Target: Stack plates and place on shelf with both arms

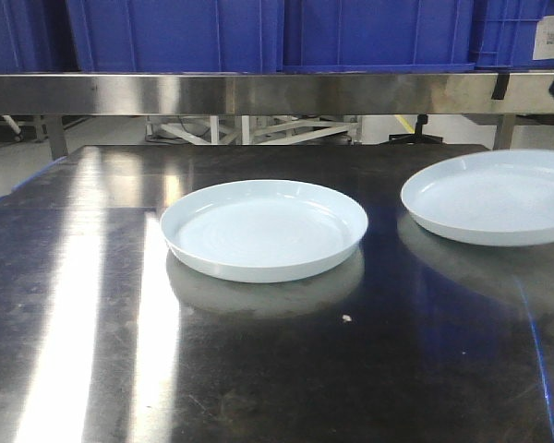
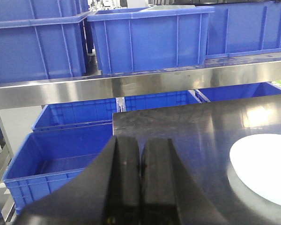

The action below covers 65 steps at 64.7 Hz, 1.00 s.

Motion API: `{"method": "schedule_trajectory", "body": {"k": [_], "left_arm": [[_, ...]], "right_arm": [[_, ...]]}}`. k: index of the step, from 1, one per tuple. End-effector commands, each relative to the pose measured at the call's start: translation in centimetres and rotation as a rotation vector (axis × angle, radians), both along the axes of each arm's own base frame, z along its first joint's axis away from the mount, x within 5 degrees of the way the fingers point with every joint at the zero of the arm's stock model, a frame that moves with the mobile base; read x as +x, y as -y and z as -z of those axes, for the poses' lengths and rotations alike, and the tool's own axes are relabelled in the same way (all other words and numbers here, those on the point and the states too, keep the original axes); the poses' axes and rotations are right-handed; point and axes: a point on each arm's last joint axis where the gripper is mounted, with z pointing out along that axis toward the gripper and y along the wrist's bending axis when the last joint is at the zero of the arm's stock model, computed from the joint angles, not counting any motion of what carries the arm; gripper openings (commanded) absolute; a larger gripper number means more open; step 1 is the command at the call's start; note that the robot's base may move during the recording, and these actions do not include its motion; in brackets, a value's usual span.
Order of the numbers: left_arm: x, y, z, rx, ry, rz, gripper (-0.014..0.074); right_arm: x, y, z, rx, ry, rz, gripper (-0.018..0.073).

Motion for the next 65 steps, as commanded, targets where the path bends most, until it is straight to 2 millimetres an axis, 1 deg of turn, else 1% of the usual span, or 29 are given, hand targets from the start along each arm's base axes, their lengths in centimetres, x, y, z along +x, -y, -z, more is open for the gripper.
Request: {"method": "schedule_trajectory", "body": {"k": [1, 4, 9, 18, 25, 30, 36, 39, 43, 53, 58, 65], "left_arm": [[-0.1, -0.1, -1.8, -0.035, 0.108, -0.004, 0.0082], [-0.1, -0.1, -1.8, -0.035, 0.108, -0.004, 0.0082], [-0.1, -0.1, -1.8, -0.035, 0.108, -0.004, 0.0082], [-0.1, -0.1, -1.8, -0.035, 0.108, -0.004, 0.0082], [-0.1, -0.1, -1.8, -0.035, 0.108, -0.004, 0.0082], [-0.1, -0.1, -1.8, -0.035, 0.108, -0.004, 0.0082], [-0.1, -0.1, -1.8, -0.035, 0.108, -0.004, 0.0082], [-0.1, -0.1, -1.8, -0.035, 0.108, -0.004, 0.0082], [-0.1, -0.1, -1.8, -0.035, 0.108, -0.004, 0.0082], [-0.1, -0.1, -1.8, -0.035, 0.108, -0.004, 0.0082], [-0.1, -0.1, -1.8, -0.035, 0.108, -0.004, 0.0082], [-0.1, -0.1, -1.8, -0.035, 0.108, -0.004, 0.0082]], "right_arm": [[-0.5, -0.8, -4.7, 0.049, 0.137, 0.011, 0.0049], [-0.6, -1.6, -5.3, 0.077, 0.153, 0.001, 0.0049], [-0.6, -3.7, -6.2, 0.132, 0.181, -0.032, 0.0049], [-0.3, -8.0, -6.3, 0.185, 0.209, -0.118, 0.0049], [0.3, -12.4, -5.3, 0.191, 0.214, -0.215, 0.0049], [0.6, -14.7, -4.3, 0.196, 0.209, -0.259, 0.0049], [0.9, -16.9, -3.0, 0.217, 0.199, -0.287, 0.0049], [1.2, -17.7, -2.4, 0.225, 0.201, -0.292, 0.0049], [1.5, -18.2, -2.0, 0.224, 0.217, -0.290, 0.0049], [1.8, -18.5, -1.0, 0.220, 0.203, -0.289, 0.0054], [1.9, -18.5, -0.7, 0.219, 0.191, -0.291, 0.0092], [1.9, -18.5, -0.6, 0.216, 0.187, -0.293, 0.0210]]}}
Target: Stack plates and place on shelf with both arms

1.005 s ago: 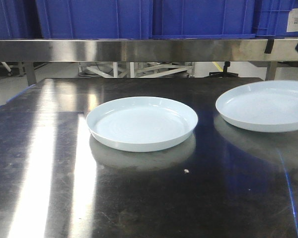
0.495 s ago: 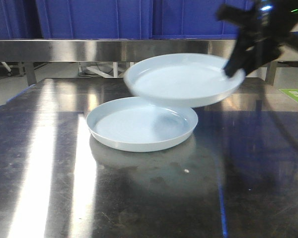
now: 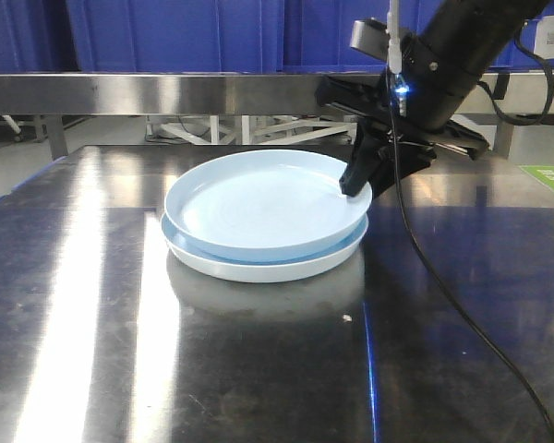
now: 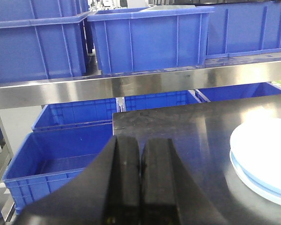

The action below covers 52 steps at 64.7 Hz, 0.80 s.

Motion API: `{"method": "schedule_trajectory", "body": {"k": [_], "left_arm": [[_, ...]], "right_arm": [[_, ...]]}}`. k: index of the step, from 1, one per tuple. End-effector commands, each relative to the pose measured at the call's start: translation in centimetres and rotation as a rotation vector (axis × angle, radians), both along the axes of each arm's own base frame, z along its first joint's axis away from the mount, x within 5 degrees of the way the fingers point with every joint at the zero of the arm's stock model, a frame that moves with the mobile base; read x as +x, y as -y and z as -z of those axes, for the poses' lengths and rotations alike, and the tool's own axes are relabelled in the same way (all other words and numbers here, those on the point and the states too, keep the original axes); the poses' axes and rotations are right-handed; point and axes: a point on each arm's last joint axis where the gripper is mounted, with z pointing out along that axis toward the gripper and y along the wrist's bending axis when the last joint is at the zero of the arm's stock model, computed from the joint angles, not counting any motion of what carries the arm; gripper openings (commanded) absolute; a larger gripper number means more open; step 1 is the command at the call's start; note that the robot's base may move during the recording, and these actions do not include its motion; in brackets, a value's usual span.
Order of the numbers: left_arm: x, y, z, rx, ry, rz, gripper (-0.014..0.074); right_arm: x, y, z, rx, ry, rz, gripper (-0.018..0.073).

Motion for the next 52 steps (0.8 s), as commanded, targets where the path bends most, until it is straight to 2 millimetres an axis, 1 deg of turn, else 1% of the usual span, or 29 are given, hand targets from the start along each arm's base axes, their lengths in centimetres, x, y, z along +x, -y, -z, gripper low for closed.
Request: {"method": "schedule_trajectory", "body": {"k": [1, 5, 9, 25, 36, 44, 52], "left_arm": [[-0.1, -0.1, -1.8, -0.035, 0.108, -0.004, 0.0082], [-0.1, -0.1, -1.8, -0.035, 0.108, -0.004, 0.0082], [-0.1, -0.1, -1.8, -0.035, 0.108, -0.004, 0.0082], [-0.1, -0.1, -1.8, -0.035, 0.108, -0.004, 0.0082], [-0.1, -0.1, -1.8, -0.035, 0.108, -0.004, 0.0082], [-0.1, -0.1, -1.8, -0.035, 0.108, -0.004, 0.0082], [-0.1, -0.1, -1.8, -0.035, 0.108, -0.004, 0.0082]], "right_arm": [[0.1, 0.0, -3.1, 0.045, 0.098, 0.023, 0.0227], [0.1, 0.1, -3.1, 0.031, 0.101, 0.017, 0.0285], [0.1, 0.2, -3.0, 0.003, 0.103, 0.004, 0.0314], [0.0, 0.1, -2.3, -0.037, 0.080, -0.001, 0.0315], [-0.1, -1.2, -1.0, -0.044, 0.046, -0.034, 0.0315], [-0.3, -1.9, -0.8, -0.038, 0.036, -0.044, 0.0315], [-0.4, -2.2, -0.8, -0.034, 0.029, -0.045, 0.0315]]}}
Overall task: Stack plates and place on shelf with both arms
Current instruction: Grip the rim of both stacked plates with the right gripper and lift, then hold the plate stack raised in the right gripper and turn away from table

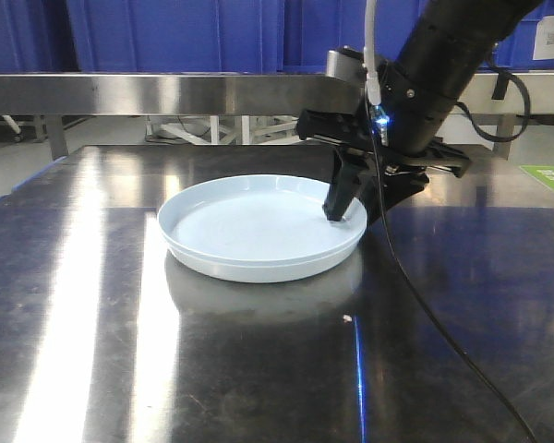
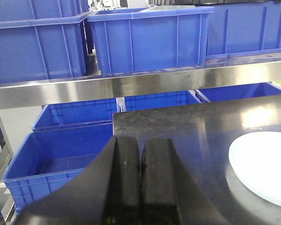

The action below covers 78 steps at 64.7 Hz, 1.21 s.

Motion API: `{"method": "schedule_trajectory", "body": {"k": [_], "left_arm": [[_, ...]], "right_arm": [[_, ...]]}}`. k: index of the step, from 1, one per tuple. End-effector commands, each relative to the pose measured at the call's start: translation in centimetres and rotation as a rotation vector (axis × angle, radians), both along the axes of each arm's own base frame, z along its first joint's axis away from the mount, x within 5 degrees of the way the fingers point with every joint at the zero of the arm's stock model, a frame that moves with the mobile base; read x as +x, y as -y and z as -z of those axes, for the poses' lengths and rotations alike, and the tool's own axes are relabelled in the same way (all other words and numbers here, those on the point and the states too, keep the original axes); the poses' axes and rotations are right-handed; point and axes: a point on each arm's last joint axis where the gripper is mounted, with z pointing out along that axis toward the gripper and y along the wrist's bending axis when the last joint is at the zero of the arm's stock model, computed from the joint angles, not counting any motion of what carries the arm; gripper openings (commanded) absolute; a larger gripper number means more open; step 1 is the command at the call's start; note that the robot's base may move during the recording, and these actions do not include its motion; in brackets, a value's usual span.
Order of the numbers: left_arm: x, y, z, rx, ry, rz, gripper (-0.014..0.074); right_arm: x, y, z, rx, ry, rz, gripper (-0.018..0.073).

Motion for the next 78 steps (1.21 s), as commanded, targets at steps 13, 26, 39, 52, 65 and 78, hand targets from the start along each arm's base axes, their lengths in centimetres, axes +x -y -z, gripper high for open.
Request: {"method": "schedule_trajectory", "body": {"k": [13, 26, 39, 52, 65, 78], "left_arm": [[-0.1, -0.1, -1.8, -0.035, 0.108, -0.004, 0.0082], [-0.1, -0.1, -1.8, -0.035, 0.108, -0.004, 0.0082], [-0.1, -0.1, -1.8, -0.035, 0.108, -0.004, 0.0082], [-0.1, -0.1, -1.8, -0.035, 0.108, -0.004, 0.0082], [-0.1, -0.1, -1.8, -0.035, 0.108, -0.004, 0.0082], [-0.1, -0.1, -1.8, -0.035, 0.108, -0.004, 0.0082]], "right_arm": [[-0.2, -0.3, -2.5, 0.044, 0.039, 0.026, 0.0302], [-0.2, -0.3, -2.5, 0.045, 0.039, 0.028, 0.0093], [-0.1, -0.2, -3.1, 0.070, 0.060, 0.082, 0.0052], [0.0, 1.0, -6.2, 0.097, 0.200, 0.127, 0.0052], [-1.3, 3.6, -8.8, 0.059, 0.476, 0.197, 0.0052], [-5.1, 7.7, -10.3, 0.003, 0.692, 0.275, 0.0052]]}}
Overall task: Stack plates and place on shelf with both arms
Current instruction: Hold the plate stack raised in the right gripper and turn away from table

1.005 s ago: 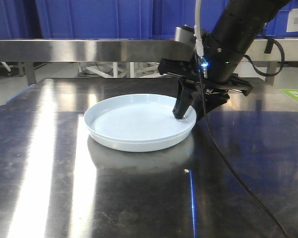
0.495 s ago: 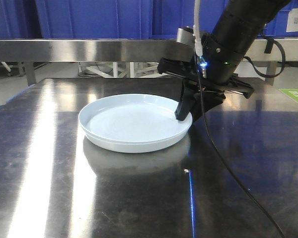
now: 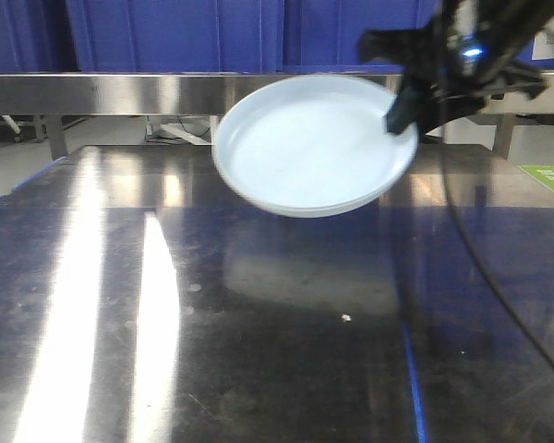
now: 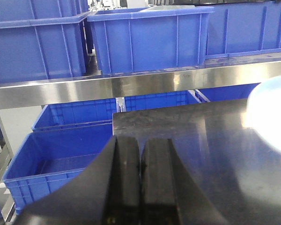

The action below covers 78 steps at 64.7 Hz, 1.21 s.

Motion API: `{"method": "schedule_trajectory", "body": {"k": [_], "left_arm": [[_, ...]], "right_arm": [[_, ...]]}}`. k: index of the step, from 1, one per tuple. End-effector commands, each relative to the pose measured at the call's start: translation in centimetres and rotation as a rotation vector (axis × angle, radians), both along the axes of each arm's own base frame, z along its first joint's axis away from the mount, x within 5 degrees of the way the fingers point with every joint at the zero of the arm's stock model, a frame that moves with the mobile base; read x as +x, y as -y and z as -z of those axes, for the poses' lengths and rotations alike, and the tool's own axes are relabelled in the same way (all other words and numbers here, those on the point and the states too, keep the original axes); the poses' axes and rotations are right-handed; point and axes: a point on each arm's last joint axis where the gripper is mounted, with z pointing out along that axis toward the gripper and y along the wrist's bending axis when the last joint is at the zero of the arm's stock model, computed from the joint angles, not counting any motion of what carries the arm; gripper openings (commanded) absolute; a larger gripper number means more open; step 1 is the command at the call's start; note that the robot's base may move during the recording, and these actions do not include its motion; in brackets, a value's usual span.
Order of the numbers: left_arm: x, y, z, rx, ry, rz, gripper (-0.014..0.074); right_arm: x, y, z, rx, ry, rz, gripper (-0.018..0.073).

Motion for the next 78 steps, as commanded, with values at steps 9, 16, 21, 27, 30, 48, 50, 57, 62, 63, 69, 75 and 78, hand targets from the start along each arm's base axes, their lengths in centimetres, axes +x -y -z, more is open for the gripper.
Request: {"method": "schedule_trajectory", "body": {"k": [9, 16, 21, 27, 30, 48, 50, 57, 62, 63, 69, 75, 78], "left_arm": [[-0.1, -0.1, -1.8, -0.035, 0.108, -0.004, 0.0082], [-0.1, -0.1, -1.8, -0.035, 0.108, -0.004, 0.0082], [-0.1, -0.1, -1.8, -0.035, 0.108, -0.004, 0.0082], [-0.1, -0.1, -1.8, -0.035, 0.108, -0.004, 0.0082], [-0.1, -0.1, -1.8, -0.035, 0.108, -0.004, 0.0082], [-0.1, -0.1, -1.8, -0.035, 0.108, -0.004, 0.0082], [-0.1, -0.1, -1.8, -0.035, 0.108, -0.004, 0.0082], [-0.1, -0.1, -1.8, -0.035, 0.108, -0.004, 0.0082], [-0.1, -0.1, -1.8, -0.035, 0.108, -0.004, 0.0082], [-0.1, -0.1, -1.8, -0.035, 0.108, -0.004, 0.0082], [-0.1, -0.1, -1.8, -0.035, 0.108, -0.004, 0.0082], [-0.1, -0.1, -1.8, -0.035, 0.108, -0.004, 0.0082], [-0.1, -0.1, -1.8, -0.035, 0.108, -0.004, 0.0082]], "right_arm": [[-4.6, 4.9, -5.4, -0.014, 0.351, 0.132, 0.0052], [-7.4, 6.0, -5.7, -0.060, 0.402, 0.138, 0.0052], [-9.7, 6.2, -6.1, -0.095, 0.436, 0.118, 0.0052], [-12.3, 6.5, -5.8, -0.142, 0.465, 0.095, 0.0052], [-13.5, 6.6, -5.6, -0.152, 0.478, 0.090, 0.0052], [-20.5, 7.3, -4.0, -0.138, 0.579, 0.101, 0.0052], [-21.1, 7.4, -3.9, -0.135, 0.596, 0.103, 0.0052], [-23.3, 7.6, -3.9, -0.121, 0.666, 0.112, 0.0052], [-24.7, 7.7, -4.0, -0.114, 0.709, 0.116, 0.0052], [-25.1, 7.8, -4.1, -0.112, 0.721, 0.117, 0.0052], [-26.4, 7.9, -4.3, -0.106, 0.762, 0.120, 0.0052], [-27.2, 8.0, -4.4, -0.104, 0.773, 0.120, 0.0052], [-27.4, 8.0, -4.3, -0.104, 0.772, 0.120, 0.0052]]}}
